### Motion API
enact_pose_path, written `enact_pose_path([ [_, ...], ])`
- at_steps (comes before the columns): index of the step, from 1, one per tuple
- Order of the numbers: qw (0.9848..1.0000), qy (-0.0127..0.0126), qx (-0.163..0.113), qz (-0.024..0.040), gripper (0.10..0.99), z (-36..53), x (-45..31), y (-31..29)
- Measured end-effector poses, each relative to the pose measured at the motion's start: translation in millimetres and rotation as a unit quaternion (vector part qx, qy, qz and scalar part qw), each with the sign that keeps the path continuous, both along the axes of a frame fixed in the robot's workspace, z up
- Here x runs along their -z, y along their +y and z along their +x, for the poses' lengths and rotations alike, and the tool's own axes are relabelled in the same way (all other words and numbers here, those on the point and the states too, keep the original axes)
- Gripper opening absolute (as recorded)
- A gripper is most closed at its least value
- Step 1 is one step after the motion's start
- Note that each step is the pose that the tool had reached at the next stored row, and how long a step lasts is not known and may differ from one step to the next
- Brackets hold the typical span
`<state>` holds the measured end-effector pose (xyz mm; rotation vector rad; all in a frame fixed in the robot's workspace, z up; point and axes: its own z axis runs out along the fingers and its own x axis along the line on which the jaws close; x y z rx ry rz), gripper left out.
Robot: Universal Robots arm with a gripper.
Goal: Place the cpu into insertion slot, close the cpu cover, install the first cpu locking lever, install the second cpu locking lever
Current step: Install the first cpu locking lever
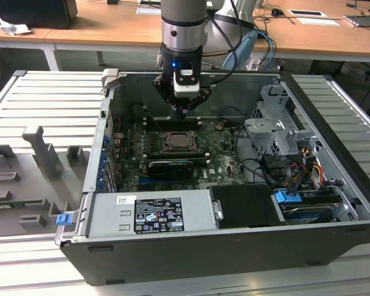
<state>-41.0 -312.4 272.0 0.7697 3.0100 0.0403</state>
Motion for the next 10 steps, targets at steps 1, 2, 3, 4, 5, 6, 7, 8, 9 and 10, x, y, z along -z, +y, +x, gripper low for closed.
enact_pose_path([
  [1, 1.0000, 0.0000, -0.005, 0.0000, 0.106, 0.0, 0.0, 0.0],
  [2, 0.9999, 0.0000, -0.012, 0.0000, 0.106, 0.0, 0.0, 0.0],
  [3, 0.9998, 0.0000, -0.017, 0.0000, 0.106, 0.0, 0.0, 0.0],
  [4, 0.9997, 0.0000, -0.024, 0.0000, 0.106, 0.0, 0.0, 0.0],
  [5, 0.9996, 0.0000, -0.029, 0.0000, 0.106, 0.0, 0.0, 0.0],
  [6, 0.9994, 0.0000, -0.035, 0.0000, 0.106, 0.0, 0.0, 0.0],
  [7, 0.9992, 0.0000, -0.040, 0.0000, 0.106, 0.0, 0.0, 0.0],
  [8, 0.9990, 0.0000, -0.045, 0.0000, 0.106, 0.0, 0.0, 0.0],
  [9, 0.9987, 0.0000, -0.051, 0.0000, 0.106, 0.0, 0.0, 0.0],
  [10, 0.9985, 0.0000, -0.055, 0.0000, 0.106, 0.0, 0.0, 0.0],
])
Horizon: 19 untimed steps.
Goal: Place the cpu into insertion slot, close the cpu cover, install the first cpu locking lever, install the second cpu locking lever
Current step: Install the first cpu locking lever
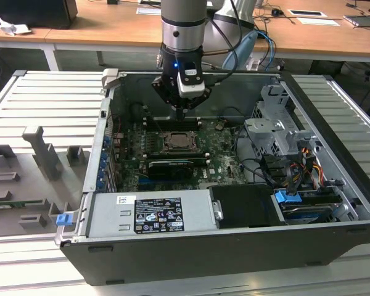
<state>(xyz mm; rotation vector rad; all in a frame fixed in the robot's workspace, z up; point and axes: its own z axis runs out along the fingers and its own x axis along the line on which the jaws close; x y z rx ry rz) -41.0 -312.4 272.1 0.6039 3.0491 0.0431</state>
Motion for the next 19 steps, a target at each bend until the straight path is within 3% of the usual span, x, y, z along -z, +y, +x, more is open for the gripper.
enact_pose_path([
  [6, 0.9994, 0.0000, -0.035, 0.0000, 0.106, 0.0, 0.0, 0.0],
  [13, 0.9975, 0.0000, -0.071, 0.0000, 0.106, 0.0, 0.0, 0.0],
  [17, 0.9949, 0.0000, -0.101, 0.0000, 0.106, 0.0, 0.0, 0.0],
  [19, 0.9928, 0.0000, -0.120, 0.0000, 0.106, 0.0, 0.0, 0.0],
])
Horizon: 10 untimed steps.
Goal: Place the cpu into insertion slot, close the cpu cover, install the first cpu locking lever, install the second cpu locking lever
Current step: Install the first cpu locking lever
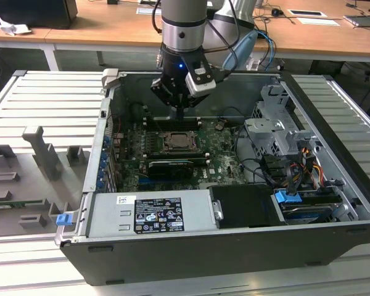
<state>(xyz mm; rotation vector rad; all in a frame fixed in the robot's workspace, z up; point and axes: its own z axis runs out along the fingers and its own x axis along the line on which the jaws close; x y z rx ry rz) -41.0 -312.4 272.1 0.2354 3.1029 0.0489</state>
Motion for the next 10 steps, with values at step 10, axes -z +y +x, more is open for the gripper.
enact_pose_path([
  [10, 0.9975, 0.0000, -0.070, 0.0001, 0.106, 0.0, 0.0, 0.0],
])
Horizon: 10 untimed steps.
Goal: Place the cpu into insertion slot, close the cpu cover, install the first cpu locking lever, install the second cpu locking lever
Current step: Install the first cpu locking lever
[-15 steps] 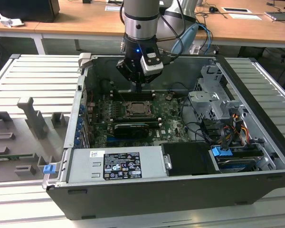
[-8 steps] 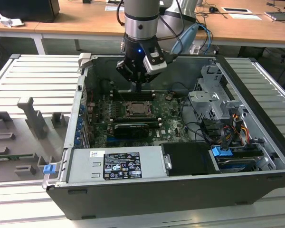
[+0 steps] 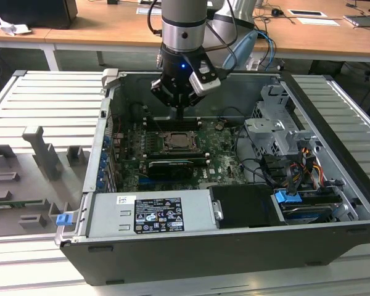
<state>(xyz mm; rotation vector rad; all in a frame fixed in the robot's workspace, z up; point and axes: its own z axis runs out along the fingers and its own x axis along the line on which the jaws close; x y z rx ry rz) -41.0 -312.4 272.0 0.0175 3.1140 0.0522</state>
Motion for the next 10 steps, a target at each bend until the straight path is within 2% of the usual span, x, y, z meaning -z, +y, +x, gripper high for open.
enact_pose_path([
  [2, 0.9998, 0.0000, -0.021, 0.0000, 0.106, 0.0, 0.0, 0.0],
  [4, 0.9987, 0.0000, -0.052, 0.0000, 0.106, 0.0, 0.0, 0.0],
  [10, 0.9979, -0.0001, -0.065, 0.0000, 0.106, -2.5, 0.0, 0.0],
])
